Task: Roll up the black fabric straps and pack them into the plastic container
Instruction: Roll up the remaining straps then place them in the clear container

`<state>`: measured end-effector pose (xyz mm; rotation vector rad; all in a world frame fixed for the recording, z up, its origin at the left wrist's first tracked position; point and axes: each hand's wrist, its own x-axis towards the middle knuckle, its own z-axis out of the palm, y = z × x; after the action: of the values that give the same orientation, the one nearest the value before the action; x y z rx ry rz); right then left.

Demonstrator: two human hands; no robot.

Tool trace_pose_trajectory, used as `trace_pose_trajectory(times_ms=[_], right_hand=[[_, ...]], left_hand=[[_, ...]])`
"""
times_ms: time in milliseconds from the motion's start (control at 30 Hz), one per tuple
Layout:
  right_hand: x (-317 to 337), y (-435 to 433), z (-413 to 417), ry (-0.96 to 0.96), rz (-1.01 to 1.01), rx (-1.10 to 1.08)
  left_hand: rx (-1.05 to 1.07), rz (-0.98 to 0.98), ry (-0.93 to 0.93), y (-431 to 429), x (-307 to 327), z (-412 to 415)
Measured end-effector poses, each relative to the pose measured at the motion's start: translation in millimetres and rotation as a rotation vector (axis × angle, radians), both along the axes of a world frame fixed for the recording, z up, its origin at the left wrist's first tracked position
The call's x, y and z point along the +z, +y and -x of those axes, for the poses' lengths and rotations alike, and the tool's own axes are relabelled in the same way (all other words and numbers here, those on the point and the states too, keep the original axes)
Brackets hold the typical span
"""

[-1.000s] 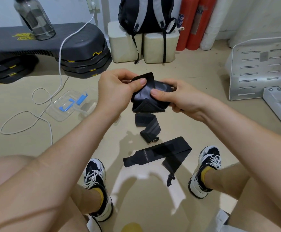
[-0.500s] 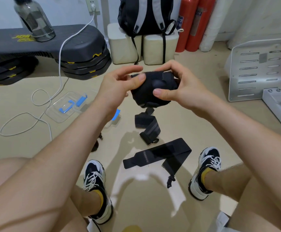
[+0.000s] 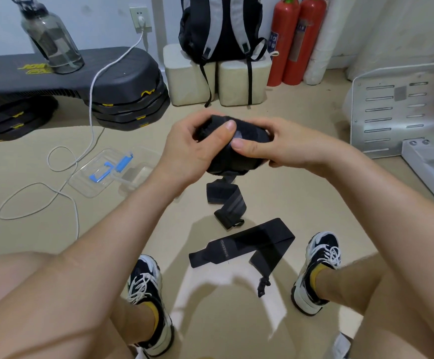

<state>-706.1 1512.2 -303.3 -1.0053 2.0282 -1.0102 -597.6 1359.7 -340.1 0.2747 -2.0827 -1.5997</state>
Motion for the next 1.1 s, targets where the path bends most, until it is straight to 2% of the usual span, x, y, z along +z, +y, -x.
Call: trace_pose_trajectory(times_ms=[67, 167, 300, 434, 600, 667, 801, 867, 934, 1001, 1034, 1101], right_hand=[[-5.9, -2.4, 1.5, -0.001, -0.006, -0.039], [-16.6, -8.8, -0.3, 0.075, 0.064, -0.095], [-29.3, -19.7, -18.8, 0.34, -0.017, -0.144], [-32.7, -26.0, -40.4, 0.52, 0.011, -0.216], [-34.7, -29.2, -51.9, 0.537, 0.026, -0.238], [-30.6, -27.0, -39.9, 0.36, -0.008, -0.158], [-14.5, -13.5, -8.8, -0.455, -0.043, -0.076], [-20.3, -11.3, -7.1, -0.708, -0.029, -0.07], [-30.2, -16.6, -14.1, -0.851, 0.081, -0.104], [-37.6, -22.2, -19.6, -0.92, 0.186, -0.169], [-40.4, -24.2, -19.9, -0.91, 0.226, -0.195], [-45.3, -26.9, -18.8, -0.774, 0.287, -0.243]], left_hand=[[-0.016, 0.02, -0.038, 1.8, -1.0, 2.4], [0.1, -0.152, -0.155, 9.5, -3.0, 8.0], [0.327, -0.368, -0.169, 20.0, -7.5, 14.1], [0.471, -0.32, -0.075, 14.7, -10.0, 18.3], [0.434, -0.153, -0.05, 3.8, -8.8, 21.5], [0.402, -0.112, -0.058, -2.4, -9.6, 21.2], [0.331, -0.033, 0.04, -3.1, -4.2, 21.1], [0.255, 0.054, 0.134, 0.7, -2.3, 20.1], [0.177, 0.154, 0.185, 1.3, -3.7, 17.8], [0.132, 0.156, 0.169, -1.9, -6.5, 16.6], [0.119, 0.103, 0.124, -4.3, -7.1, 16.3], [0.1, -0.088, -0.051, -6.0, -5.3, 15.3]])
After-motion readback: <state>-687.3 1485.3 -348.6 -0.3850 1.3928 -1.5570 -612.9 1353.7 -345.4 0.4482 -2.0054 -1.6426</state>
